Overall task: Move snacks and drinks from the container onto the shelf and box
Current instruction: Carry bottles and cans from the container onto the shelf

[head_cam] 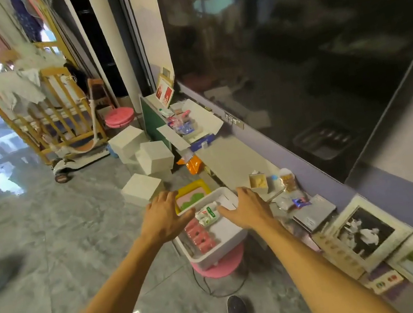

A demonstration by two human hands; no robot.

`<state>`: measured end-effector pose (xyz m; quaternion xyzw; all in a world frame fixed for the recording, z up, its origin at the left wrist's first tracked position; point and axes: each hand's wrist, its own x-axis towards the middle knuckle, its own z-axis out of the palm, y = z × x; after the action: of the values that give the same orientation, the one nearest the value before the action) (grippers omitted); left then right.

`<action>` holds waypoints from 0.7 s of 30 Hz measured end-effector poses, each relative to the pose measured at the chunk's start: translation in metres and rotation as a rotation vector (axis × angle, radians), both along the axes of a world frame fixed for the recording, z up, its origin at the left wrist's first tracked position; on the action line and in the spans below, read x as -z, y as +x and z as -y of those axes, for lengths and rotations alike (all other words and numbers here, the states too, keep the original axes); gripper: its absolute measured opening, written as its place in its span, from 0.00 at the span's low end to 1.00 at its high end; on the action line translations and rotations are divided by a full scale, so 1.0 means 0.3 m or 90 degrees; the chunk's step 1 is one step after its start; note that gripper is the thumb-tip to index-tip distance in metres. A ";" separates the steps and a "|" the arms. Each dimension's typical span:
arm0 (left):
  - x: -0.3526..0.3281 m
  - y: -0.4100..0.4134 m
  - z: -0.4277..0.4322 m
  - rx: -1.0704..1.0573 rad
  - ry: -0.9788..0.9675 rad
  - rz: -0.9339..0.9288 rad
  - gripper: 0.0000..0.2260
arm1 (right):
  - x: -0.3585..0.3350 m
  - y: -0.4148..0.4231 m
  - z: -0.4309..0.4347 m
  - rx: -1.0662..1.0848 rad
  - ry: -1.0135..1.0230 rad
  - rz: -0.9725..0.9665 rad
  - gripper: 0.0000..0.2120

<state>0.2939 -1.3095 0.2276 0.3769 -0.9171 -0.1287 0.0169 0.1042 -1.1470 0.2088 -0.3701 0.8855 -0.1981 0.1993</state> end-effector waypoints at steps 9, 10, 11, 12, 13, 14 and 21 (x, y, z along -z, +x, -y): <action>0.249 -0.429 0.350 0.124 0.038 0.166 0.45 | 0.337 -0.285 0.337 0.097 0.039 0.093 0.46; 0.297 -0.462 0.380 0.142 0.048 0.185 0.45 | 0.364 -0.300 0.360 0.105 0.049 0.106 0.46; 0.350 -0.489 0.409 0.157 0.060 0.205 0.45 | 0.384 -0.311 0.380 0.113 0.059 0.118 0.46; 0.403 -0.510 0.435 0.170 0.072 0.224 0.45 | 0.405 -0.317 0.398 0.123 0.068 0.129 0.45; 0.451 -0.529 0.457 0.183 0.079 0.239 0.46 | 0.438 -0.320 0.416 0.133 0.076 0.140 0.45; 0.497 -0.546 0.479 0.193 0.086 0.253 0.46 | 0.477 -0.321 0.436 0.144 0.089 0.157 0.45; 0.898 -0.646 0.680 0.230 0.125 0.305 0.50 | 0.889 -0.310 0.618 0.239 0.167 0.266 0.46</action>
<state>0.0999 -1.5134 -0.0417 0.2270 -0.9304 -0.1250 -0.2591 0.0113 -1.3325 -0.0579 -0.1226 0.8961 -0.1877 0.3832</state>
